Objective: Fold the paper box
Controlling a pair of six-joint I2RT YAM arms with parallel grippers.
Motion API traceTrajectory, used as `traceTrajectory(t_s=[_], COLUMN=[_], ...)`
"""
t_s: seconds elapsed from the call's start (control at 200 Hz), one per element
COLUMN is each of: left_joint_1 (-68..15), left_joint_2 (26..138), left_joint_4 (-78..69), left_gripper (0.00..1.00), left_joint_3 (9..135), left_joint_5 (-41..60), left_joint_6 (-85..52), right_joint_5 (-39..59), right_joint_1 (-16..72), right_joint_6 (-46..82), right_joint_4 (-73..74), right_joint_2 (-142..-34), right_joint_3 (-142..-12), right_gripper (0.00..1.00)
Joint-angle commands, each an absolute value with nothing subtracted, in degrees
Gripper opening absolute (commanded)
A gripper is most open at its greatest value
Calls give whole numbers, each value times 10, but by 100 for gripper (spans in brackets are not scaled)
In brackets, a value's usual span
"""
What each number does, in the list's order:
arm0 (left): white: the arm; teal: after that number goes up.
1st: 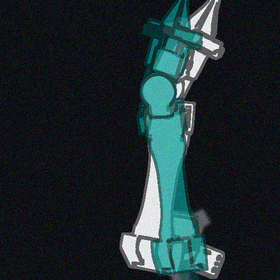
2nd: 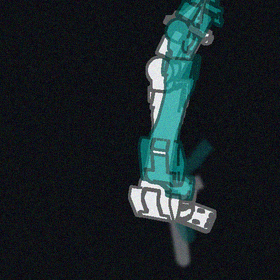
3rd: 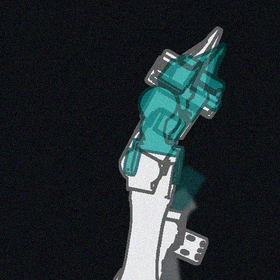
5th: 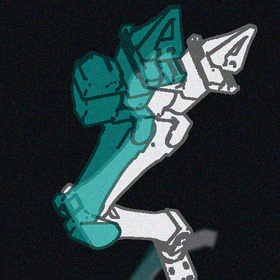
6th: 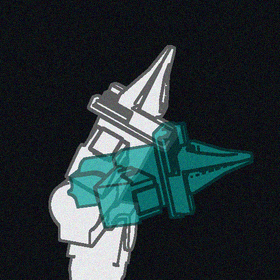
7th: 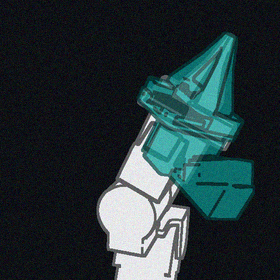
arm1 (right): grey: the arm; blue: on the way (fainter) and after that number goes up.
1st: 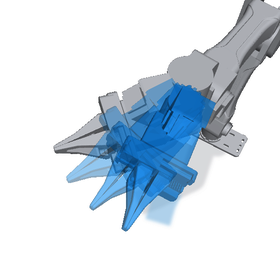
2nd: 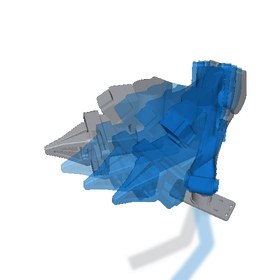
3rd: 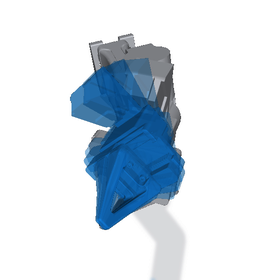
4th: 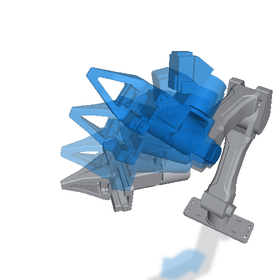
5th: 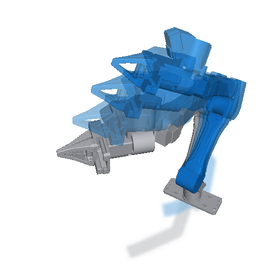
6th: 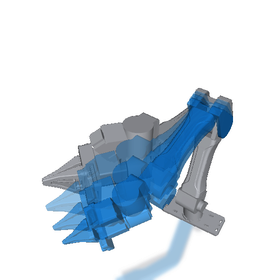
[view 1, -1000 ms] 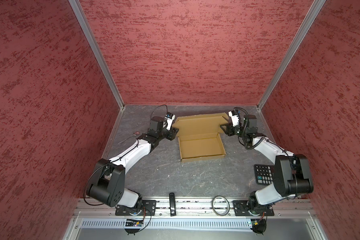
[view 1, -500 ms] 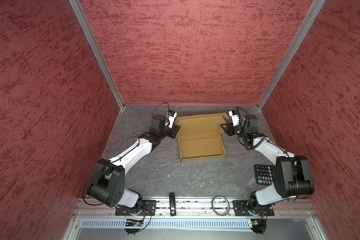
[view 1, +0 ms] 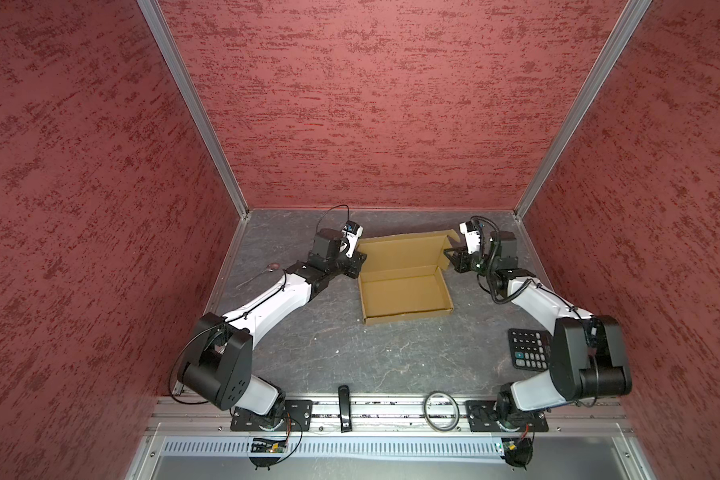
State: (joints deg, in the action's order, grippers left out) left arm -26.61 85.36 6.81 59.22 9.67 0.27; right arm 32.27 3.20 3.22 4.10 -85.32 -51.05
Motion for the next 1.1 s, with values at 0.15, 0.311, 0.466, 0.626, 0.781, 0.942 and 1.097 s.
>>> traceTrajectory(t_s=[0.15, 0.311, 0.466, 0.626, 0.781, 0.942, 1.097], left_joint_1=[-283, -283, -290, -289, -274, -258, -258], left_joint_2=[875, 881, 884, 892, 906, 922, 926], left_joint_4=[98, 110, 111, 108, 106, 105, 103], left_gripper=[27, 26, 28, 26, 23, 22, 25], left_joint_3=[620, 633, 639, 647, 666, 688, 685], left_joint_5=[59, 48, 43, 36, 37, 49, 62], left_joint_6=[-13, -25, -33, -26, -10, 1, -5], right_joint_5=[299, 283, 264, 241, 221, 199, 179], right_joint_1=[56, 71, 85, 101, 117, 130, 140], right_joint_6=[39, 40, 45, 48, 59, 74, 87], right_joint_4=[35, 26, 25, 14, 14, 18, 24], right_joint_2=[-810, -800, -790, -784, -768, -747, -732], right_joint_3=[-502, -498, -491, -490, -476, -451, -432], right_gripper=[15, 15, 15, 14, 15, 16, 14])
